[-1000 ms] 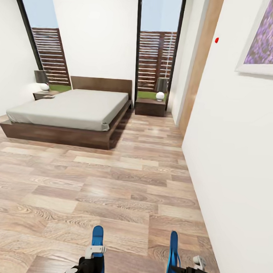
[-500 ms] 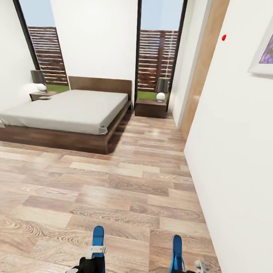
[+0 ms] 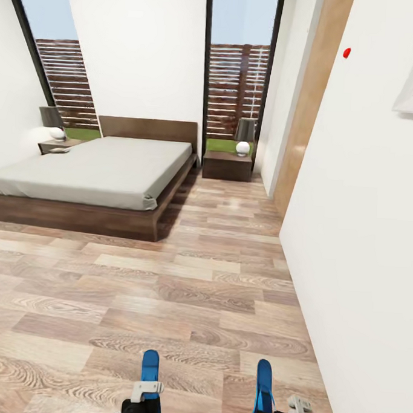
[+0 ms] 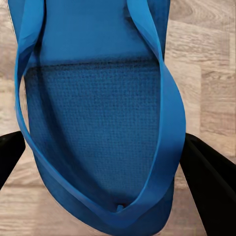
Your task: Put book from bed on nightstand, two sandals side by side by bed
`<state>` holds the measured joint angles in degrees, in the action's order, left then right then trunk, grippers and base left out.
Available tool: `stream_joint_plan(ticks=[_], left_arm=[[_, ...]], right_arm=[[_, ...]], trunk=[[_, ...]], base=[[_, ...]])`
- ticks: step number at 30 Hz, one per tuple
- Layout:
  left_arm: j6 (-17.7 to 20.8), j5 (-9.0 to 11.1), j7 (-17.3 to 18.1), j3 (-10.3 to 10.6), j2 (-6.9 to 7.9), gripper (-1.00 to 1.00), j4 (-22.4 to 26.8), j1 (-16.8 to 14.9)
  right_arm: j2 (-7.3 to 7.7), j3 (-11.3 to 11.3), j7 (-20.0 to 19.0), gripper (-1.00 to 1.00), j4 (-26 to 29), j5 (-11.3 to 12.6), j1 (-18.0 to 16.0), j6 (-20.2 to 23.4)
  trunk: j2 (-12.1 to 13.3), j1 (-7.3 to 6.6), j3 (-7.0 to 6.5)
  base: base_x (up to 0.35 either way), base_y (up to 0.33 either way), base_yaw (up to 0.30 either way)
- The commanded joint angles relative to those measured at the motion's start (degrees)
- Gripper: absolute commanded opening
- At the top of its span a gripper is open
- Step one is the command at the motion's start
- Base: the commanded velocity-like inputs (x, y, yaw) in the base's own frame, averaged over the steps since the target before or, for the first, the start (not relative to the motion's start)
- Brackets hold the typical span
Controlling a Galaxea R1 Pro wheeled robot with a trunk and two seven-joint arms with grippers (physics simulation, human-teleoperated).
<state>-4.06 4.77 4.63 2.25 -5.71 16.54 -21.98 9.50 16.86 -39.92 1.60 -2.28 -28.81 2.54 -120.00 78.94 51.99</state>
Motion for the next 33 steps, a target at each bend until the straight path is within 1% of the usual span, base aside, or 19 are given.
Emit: stream_joint_plan(ticks=[1,2,5,15,20,33], left_arm=[[-1.96,0.50,0.07,0.26,0.01,-1.00,-0.99,-0.03],[-5.12,0.56,0.04,0.16,0.03,-1.00,-2.19,-0.05],[-6.42,0.59,0.03,0.10,0.09,-1.00,-2.88,-0.05],[-6.74,0.59,0.04,0.13,0.06,-1.00,-3.84,-0.05],[-6.82,0.59,0.03,0.13,0.02,-1.00,-3.88,-0.06],[-6.83,0.59,0.03,0.13,0.08,-1.00,-3.89,-0.06]], right_arm=[[-0.06,0.54,-0.28,-1.00,0.02,-0.18,-0.02,0.28],[-0.14,0.54,-0.26,-1.00,-0.58,-0.18,-0.02,0.27],[-0.17,0.54,-0.26,-1.00,-2.87,-0.18,-0.02,0.27],[-0.14,0.54,-0.33,-1.00,-3.70,-0.18,-0.02,0.27],[-0.18,0.54,-0.33,-1.00,-3.71,-0.18,-0.02,0.27],[-0.18,0.54,-0.33,-1.00,-3.75,-0.18,-0.02,0.27]], trunk=[[-0.02,0.02,0.05],[-0.02,0.02,0.05],[-0.02,0.02,0.05],[-0.02,0.02,0.05],[-0.02,0.02,0.05],[-0.02,0.02,0.05]], base=[[0.325,-0.083,0.000],[0.325,-0.083,0.000],[0.325,-0.083,0.000],[0.325,-0.084,-0.002],[0.325,-0.081,-0.091],[0.328,-0.008,-0.011]])
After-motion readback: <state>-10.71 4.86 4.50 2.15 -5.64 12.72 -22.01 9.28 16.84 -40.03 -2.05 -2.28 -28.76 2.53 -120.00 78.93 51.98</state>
